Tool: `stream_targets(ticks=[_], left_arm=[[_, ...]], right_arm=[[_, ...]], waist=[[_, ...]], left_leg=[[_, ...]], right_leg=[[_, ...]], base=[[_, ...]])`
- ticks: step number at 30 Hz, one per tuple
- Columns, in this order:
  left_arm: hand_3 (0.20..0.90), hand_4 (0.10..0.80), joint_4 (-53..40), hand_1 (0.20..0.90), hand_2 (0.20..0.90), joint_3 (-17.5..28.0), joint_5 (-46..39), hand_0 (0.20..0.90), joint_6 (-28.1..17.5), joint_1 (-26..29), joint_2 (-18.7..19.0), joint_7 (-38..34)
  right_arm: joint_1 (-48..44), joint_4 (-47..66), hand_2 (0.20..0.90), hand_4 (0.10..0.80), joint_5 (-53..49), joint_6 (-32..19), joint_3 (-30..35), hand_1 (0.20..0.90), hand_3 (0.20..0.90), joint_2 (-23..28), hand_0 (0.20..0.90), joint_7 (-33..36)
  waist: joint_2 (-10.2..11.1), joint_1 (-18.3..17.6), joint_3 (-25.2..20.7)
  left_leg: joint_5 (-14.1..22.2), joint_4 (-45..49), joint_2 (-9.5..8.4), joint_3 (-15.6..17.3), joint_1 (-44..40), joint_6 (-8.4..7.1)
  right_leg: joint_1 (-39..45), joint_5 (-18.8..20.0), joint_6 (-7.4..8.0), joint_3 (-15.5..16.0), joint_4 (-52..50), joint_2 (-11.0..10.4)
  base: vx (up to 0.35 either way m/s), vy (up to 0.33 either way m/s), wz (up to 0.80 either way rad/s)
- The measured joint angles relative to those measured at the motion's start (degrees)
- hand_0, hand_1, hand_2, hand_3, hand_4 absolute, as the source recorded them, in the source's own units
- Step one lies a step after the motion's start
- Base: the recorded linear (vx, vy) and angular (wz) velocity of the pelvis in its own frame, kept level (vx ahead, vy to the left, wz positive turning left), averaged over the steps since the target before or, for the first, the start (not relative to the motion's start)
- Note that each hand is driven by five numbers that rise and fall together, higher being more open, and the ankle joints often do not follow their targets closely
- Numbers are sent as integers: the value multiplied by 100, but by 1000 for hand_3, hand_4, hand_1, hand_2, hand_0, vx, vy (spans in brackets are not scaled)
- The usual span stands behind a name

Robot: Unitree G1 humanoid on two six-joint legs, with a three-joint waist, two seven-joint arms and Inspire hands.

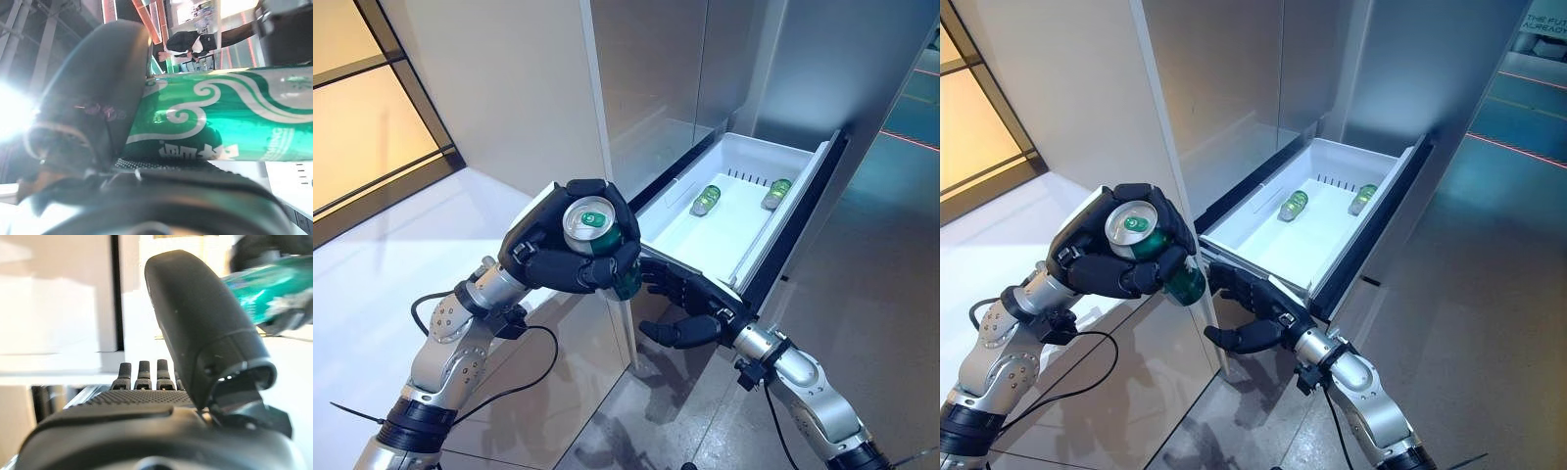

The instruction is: Put drinks into fridge and close the fridge

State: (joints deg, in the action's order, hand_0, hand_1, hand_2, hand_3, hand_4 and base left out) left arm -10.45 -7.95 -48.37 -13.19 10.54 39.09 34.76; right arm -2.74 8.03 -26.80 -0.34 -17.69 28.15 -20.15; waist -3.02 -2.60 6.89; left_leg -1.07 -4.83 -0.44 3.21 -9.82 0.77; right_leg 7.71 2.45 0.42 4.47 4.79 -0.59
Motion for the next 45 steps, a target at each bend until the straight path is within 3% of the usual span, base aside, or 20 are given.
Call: stream_targets(ticks=[5, 31, 32, 33, 34, 45], left_arm=[[200, 100, -41, 300, 300, -329, 123, 300, 44, 0, 0, -4], [200, 100, -213, 300, 300, -622, 127, 300, 766, 28, -263, -49], [200, 100, -213, 300, 300, -625, 127, 300, 768, 29, -263, -51], [200, 100, -208, 300, 300, -633, 127, 300, 774, 28, -263, -51], [200, 100, -203, 300, 300, -643, 127, 300, 778, 28, -264, -60], [200, 100, -161, 300, 300, -715, -76, 300, 944, 28, -241, -152]], right_arm=[[-112, 2, 900, 800, -244, 121, -173, 900, 900, 28, 900, -9], [-617, 210, 900, 800, -666, 453, -729, 900, 900, 144, 900, -191], [-617, 210, 858, 751, -709, 481, -729, 858, 851, 144, 858, -191], [-617, 210, 674, 536, -727, 510, -729, 674, 636, 144, 674, -191], [-617, 210, 300, 100, -772, 554, -734, 300, 200, 144, 300, -191], [-612, 210, 300, 100, -815, 549, -898, 300, 200, 294, 300, -221]], waist=[[0, 77, 0], [2, 98, -1], [2, 99, -1], [2, 101, -1], [2, 103, -1], [6, 102, -3]], left_leg=[[0, -1, 0, -4, 1, 0], [0, 0, -7, -23, 9, 0], [0, 0, -7, -23, 9, 0], [0, 0, -8, -23, 9, 0], [0, 0, -8, -23, 8, 0], [0, 1, -10, -22, 3, 0]], right_leg=[[0, 0, 0, 4, 0, 0], [-2, -5, 8, 18, 0, -4], [-1, -5, 8, 18, 0, -4], [-2, -5, 8, 18, 0, -4], [-1, -5, 8, 18, 0, -4], [4, -3, 8, 17, 0, -4]], base=[[0, 0, 0], [0, 0, 0], [0, 0, 0], [0, 0, 0], [0, 0, 0], [0, 0, 0]])
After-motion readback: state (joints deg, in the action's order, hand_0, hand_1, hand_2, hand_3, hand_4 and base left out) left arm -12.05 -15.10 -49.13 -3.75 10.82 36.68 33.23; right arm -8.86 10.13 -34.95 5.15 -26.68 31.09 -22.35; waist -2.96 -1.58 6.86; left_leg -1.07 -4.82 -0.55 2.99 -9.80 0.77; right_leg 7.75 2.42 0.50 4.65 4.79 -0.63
